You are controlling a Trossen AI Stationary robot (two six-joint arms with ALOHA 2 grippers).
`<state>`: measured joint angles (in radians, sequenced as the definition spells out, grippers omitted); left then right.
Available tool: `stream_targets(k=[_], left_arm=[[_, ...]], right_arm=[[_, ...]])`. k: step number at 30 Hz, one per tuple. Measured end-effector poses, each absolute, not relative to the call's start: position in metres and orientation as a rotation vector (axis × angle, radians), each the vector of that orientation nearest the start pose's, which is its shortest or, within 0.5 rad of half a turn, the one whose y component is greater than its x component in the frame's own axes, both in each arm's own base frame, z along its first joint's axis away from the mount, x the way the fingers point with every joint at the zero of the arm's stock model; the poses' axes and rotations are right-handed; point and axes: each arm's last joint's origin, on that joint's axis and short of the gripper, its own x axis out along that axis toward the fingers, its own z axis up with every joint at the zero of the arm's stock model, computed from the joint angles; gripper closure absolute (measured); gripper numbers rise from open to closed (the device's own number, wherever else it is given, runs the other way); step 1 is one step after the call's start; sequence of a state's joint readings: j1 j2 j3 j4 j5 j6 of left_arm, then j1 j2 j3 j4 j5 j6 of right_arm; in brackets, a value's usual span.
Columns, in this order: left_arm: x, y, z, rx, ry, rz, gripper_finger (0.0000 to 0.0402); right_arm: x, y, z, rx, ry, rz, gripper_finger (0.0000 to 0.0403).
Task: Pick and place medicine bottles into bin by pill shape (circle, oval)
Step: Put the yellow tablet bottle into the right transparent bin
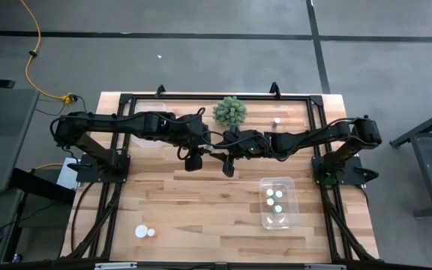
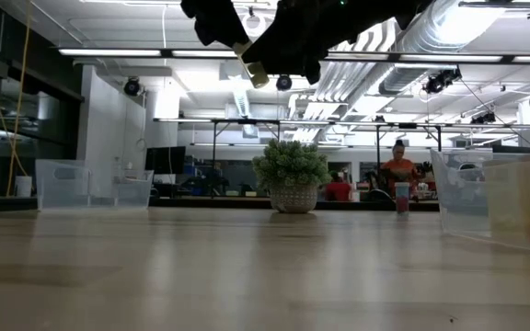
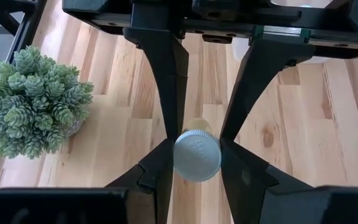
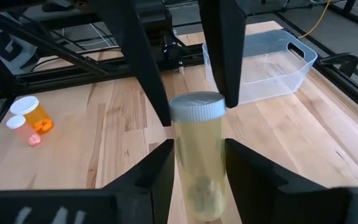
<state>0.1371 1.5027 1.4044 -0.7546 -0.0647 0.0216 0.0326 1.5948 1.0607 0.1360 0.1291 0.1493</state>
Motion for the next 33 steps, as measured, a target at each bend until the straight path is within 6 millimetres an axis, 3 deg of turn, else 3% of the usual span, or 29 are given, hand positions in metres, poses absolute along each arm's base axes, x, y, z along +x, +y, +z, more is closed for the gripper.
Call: stream_targets(k=[13, 22, 28, 33], left_arm=[[0.314, 0.045, 0.331, 0.006, 0.835, 0.177, 0.0262], [0.312, 0.046, 0.332, 0.006, 0.833, 0.178, 0.0259], [0.291, 0.051, 0.353, -0.002, 0.783, 0.205, 0.0258], [0.256, 0.053, 0.376, -0.021, 0.751, 0.237, 0.0258]], right_arm=[[0.356, 0.008, 0.257, 0.096, 0.391, -0.12, 0.0306], [0.356, 0.008, 0.257, 0.096, 0.391, -0.119, 0.0311], [0.356, 0.008, 0.257, 0.096, 0.391, -0.119, 0.0312], [0.357, 0.008, 0.258, 0.088, 0.382, -0.117, 0.0312]])
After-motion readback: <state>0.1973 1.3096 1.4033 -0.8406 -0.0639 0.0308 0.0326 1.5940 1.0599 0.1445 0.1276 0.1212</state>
